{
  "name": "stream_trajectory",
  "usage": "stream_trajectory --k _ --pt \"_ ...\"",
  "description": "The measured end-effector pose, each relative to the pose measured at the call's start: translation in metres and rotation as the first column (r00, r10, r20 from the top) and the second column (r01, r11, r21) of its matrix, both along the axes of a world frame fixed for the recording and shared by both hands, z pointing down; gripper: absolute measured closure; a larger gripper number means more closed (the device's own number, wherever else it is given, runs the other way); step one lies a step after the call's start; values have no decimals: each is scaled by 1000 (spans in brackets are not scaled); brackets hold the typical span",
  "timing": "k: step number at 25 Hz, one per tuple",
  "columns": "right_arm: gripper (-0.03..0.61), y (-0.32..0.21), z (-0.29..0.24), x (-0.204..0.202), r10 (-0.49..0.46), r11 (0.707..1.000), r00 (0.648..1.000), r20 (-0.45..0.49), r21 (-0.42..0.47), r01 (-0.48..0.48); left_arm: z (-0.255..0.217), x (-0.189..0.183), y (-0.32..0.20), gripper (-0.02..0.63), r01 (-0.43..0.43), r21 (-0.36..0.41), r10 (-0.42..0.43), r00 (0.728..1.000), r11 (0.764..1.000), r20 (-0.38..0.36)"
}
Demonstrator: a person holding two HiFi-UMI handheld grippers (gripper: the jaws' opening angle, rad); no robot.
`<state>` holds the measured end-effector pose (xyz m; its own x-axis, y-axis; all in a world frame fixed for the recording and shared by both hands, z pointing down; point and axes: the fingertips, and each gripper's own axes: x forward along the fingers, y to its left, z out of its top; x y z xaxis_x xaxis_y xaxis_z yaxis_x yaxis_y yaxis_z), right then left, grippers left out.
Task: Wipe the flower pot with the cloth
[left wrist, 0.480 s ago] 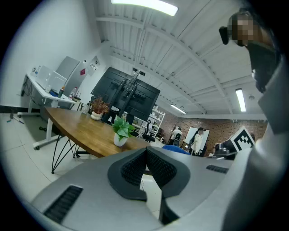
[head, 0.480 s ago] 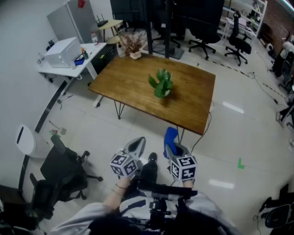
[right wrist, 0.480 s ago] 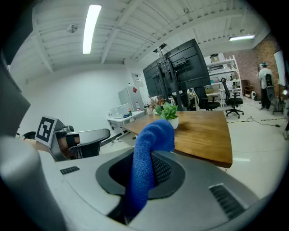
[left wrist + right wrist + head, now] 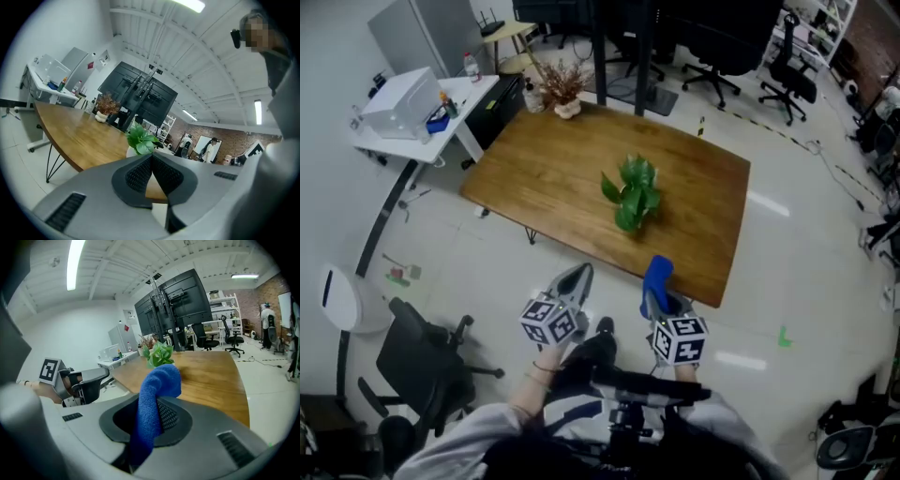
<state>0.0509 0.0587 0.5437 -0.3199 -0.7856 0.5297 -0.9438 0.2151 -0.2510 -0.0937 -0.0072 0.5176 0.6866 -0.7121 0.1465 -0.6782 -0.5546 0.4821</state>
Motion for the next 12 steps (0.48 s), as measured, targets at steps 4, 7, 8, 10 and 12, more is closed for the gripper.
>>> stream_trajectory --k 4,7,8,10,12 --pt "518 -37 3 8 49 999 999 -19 -18 -49 16 13 -53 606 -59 -30 59 998 998 8" --pt "518 -51 3 18 90 996 996 -29 -26 -91 30 30 -82 607 -100 -43 101 994 994 32" --pt "518 -53 4 20 95 995 995 -35 -28 -96 34 35 -89 606 -109 -45 110 993 993 39" --pt "518 -57 6 24 95 994 994 -57 -44 -98 45 45 -100 606 -121 -56 124 991 991 52" --pt "518 -56 10 28 91 993 993 -78 -72 -96 57 51 -104 606 -130 -81 134 989 988 57"
